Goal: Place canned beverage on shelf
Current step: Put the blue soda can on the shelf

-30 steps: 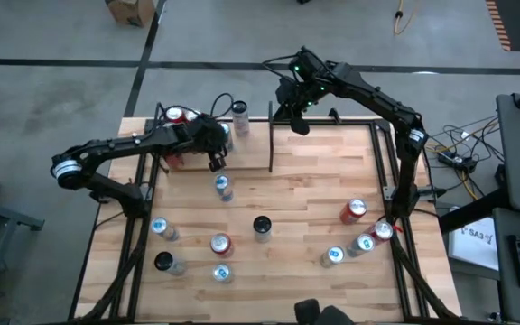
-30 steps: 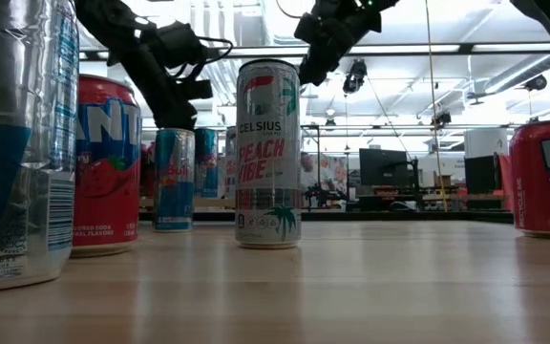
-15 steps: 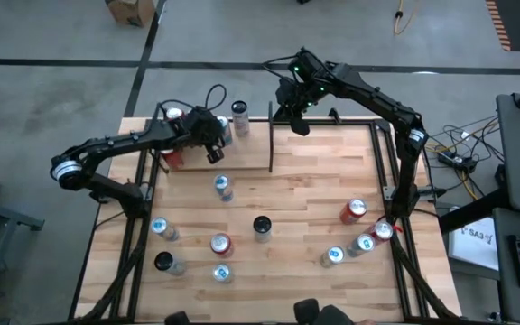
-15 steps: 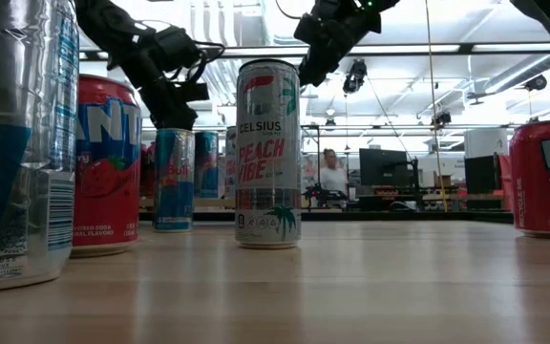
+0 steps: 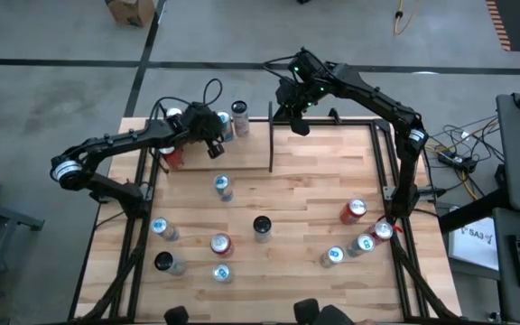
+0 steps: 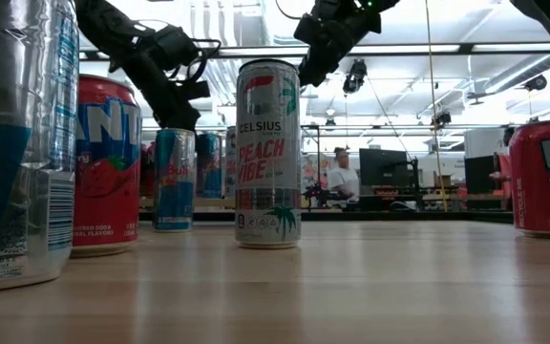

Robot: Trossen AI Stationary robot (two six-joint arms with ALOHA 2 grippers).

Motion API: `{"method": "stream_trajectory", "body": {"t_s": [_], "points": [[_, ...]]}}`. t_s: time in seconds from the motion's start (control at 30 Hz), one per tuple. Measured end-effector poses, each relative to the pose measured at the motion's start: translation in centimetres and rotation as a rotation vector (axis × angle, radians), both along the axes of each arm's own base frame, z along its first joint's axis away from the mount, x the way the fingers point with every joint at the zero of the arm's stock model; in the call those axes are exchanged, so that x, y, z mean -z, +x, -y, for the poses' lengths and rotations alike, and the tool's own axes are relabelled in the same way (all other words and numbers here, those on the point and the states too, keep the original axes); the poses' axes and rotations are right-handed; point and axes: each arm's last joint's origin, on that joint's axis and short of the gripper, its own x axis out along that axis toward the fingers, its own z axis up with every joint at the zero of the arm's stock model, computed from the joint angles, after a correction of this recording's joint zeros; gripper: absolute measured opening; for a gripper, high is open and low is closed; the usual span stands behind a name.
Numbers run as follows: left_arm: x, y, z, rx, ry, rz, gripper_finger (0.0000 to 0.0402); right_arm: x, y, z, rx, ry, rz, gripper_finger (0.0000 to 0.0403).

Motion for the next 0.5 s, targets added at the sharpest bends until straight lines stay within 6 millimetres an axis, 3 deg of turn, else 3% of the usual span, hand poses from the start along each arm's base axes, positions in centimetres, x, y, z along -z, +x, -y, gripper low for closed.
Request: {"method": "stream_trajectory", "body": {"t_s": [0.5], "points": [[-0.40,-0.02,-0.60,-0.017,0.034,0.044,0.0000,0.01,0.00,0.00,0.002,0.002,-0.001,0.0013]]}}
